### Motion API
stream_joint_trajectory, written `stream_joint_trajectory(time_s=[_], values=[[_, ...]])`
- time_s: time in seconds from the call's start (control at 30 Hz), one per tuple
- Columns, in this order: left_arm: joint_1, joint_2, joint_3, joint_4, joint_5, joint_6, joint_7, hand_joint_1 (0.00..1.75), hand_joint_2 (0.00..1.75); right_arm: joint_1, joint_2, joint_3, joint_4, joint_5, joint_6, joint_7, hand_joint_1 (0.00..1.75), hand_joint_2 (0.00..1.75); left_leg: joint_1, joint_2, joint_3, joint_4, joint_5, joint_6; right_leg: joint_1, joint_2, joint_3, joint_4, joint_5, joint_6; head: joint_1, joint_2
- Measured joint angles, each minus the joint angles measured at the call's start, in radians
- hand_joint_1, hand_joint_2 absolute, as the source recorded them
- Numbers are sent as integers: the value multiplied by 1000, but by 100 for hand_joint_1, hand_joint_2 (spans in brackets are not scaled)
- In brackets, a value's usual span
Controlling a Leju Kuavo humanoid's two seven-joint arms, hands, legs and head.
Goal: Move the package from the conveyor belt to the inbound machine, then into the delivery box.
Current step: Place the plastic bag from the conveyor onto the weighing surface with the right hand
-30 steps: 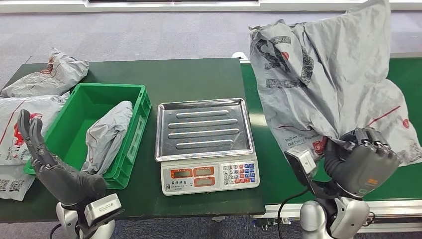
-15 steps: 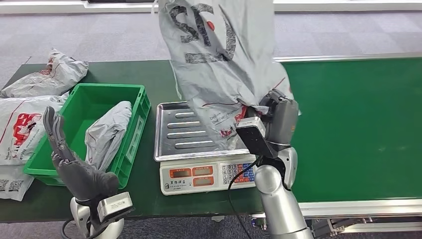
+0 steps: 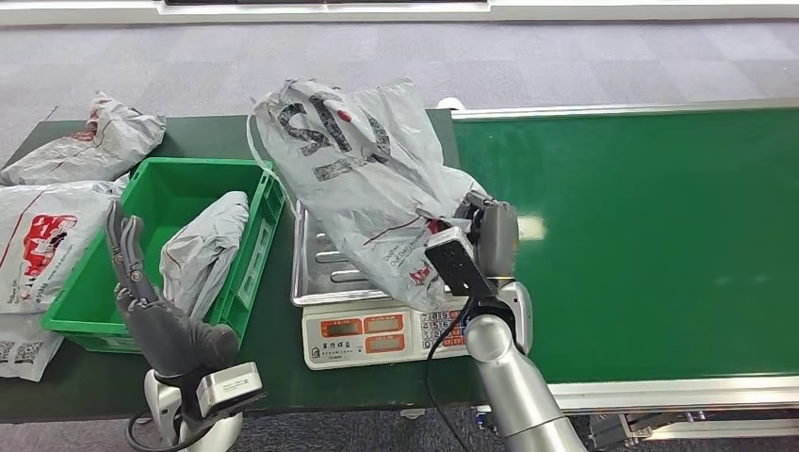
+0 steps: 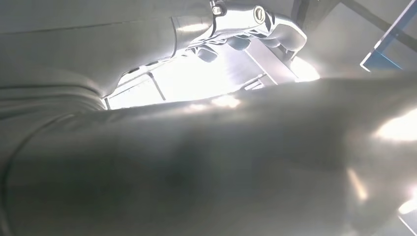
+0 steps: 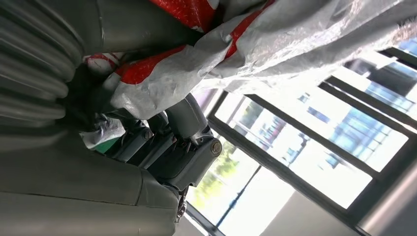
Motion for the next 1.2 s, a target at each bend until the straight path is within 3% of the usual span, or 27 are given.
stream_joint_trajectory(time_s=[0.1, 0.13, 0.17, 0.23, 0.27, 0.3, 0.5, 0.8, 0.93, 1.2], values=[[-3, 0, -4, 9, -3, 0, 3, 0, 0, 8, -2, 0, 49, 0, 6, 11, 175, 175, 0, 0, 0, 0, 0, 0, 0, 0, 0, 0, 0, 0, 0, 0], [-3, 0, -5, 12, -5, 0, 5, 0, 0, 9, -3, 0, 65, 6, 9, 19, 159, 175, 0, 0, 0, 0, 0, 0, 0, 0, 0, 0, 0, 0, 0, 0], [-4, 0, -6, 15, -6, 0, 7, 0, 0, 9, -4, 0, 82, 16, 11, 33, 123, 175, 0, 0, 0, 0, 0, 0, 0, 0, 0, 0, 0, 0, 0, 0], [-5, 0, -7, 19, -9, 0, 13, 0, 0, 10, -7, 0, 113, 43, 17, 80, 36, 175, 0, 0, 0, 0, 0, 0, 0, 0, 0, 0, 0, 0, 0, 0], [-5, 0, -7, 21, -12, 0, 16, 0, 0, 11, -9, 0, 126, 57, 20, 105, 8, 175, 0, 0, 0, 0, 0, 0, 0, 0, 0, 0, 0, 0, 0, 0], [-5, 0, -7, 22, -16, 0, 19, 0, 0, 11, -10, 0, 138, 71, 24, 130, 0, 175, 0, 0, 0, 0, 0, 0, 0, 0, 0, 0, 0, 0, 0, 0], [-7, 0, -14, 27, -36, 0, 43, 0, 0, 22, -19, 0, 178, 99, 43, 195, 0, 175, 0, 0, 0, 0, 0, 0, 0, 0, 0, 0, 0, 0, 0, 0], [-7, 0, -19, 27, -29, 0, 38, 0, 0, 50, -31, 0, 169, 48, 99, 156, 0, 175, 0, 0, 0, 0, 0, 0, 0, 0, 0, 0, 0, 0, 0, 0], [-8, 0, -24, 29, -9, 0, 30, 0, 0, 62, -33, 0, 147, 25, 128, 117, 0, 0, 0, 0, 0, 0, 0, 0, 0, 0, 0, 0, 0, 0, 0, 0], [-11, 2, -31, 33, 16, 0, 30, 0, 0, 91, -34, 0, 69, -1, 150, 69, 0, 0, 0, 0, 0, 0, 0, 0, 0, 0, -1, 0, 0, 0, 0, 0]])
